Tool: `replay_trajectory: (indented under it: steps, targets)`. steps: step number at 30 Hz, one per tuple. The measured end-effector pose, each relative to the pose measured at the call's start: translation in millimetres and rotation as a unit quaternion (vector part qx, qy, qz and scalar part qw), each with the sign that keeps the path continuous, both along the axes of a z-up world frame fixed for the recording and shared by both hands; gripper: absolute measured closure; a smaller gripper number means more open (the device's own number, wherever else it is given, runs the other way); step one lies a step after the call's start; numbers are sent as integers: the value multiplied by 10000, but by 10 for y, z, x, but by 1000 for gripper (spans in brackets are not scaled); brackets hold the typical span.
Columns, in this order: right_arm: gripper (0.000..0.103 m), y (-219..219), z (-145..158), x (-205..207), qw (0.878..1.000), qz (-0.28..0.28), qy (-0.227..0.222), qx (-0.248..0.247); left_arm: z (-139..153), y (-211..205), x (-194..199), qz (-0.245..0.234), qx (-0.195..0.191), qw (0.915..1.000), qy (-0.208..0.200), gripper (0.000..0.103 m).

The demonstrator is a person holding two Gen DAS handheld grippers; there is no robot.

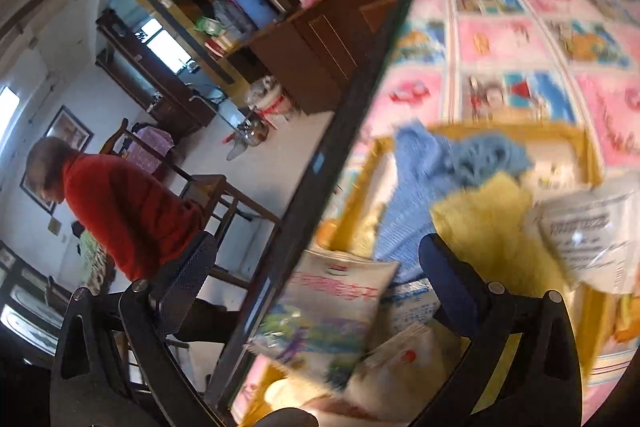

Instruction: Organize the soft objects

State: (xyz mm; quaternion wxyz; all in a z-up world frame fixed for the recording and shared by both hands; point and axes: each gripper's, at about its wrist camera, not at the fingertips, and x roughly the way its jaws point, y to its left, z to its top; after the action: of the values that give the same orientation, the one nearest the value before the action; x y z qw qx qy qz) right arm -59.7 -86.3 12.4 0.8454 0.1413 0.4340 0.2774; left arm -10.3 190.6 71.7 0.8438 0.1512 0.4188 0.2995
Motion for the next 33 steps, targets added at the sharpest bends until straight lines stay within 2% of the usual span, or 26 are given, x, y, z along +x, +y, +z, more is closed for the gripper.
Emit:
replay_trajectory:
  steps: [2, 4, 7, 8, 9, 11, 13, 17, 20, 22, 27, 33]
  targets:
    - [44, -36, -19, 11, 9999, -14, 55, 143, 147, -11, -87, -81, -139, 9996, -212, 0]
    - [44, -58, -46, 30, 9996, -5, 148, 237, 247, -112, -132, -361, -302, 9982, -373, 0]
    - [43, -65, -54, 38, 9994, 11, 168, 305, 266, -300, -17, -719, -423, 9953, -484, 0]
    - [43, -67, -54, 34, 9994, 8, 165, 308, 198, -342, 91, -737, -414, 9958, -350, 0]
    - [43, -72, -53, 28, 9994, -13, 161, 306, 71, -375, 227, -686, -313, 9971, -53, 0]
    - [43, -82, -46, 19, 9994, -60, 151, 303, -240, -399, 465, -536, 75, 9971, 528, 0]
    - [43, -91, -44, 17, 9993, -85, 146, 322, -280, -336, 477, -474, 69, 9977, 488, 0]
    - [43, -69, -30, 15, 9995, -2, 121, 304, 52, -201, 150, -467, -290, 9981, -262, 0]
    - [43, 80, 98, -87, 9996, 47, -271, -72, 274, -124, -160, -421, -368, 9949, -843, 0]
    - [42, 276, 199, -188, 9976, 333, -527, -290, 392, -67, -393, -518, -689, 9892, -1183, 0]
    - [38, 903, 273, -374, 9872, 1200, -783, -695, 424, 20, -823, -545, -1670, 9724, -1537, 0]
    - [38, 1407, 214, -507, 9759, 1725, -848, -1031, 412, -2, -1139, -144, -1702, 9681, -1834, 0]
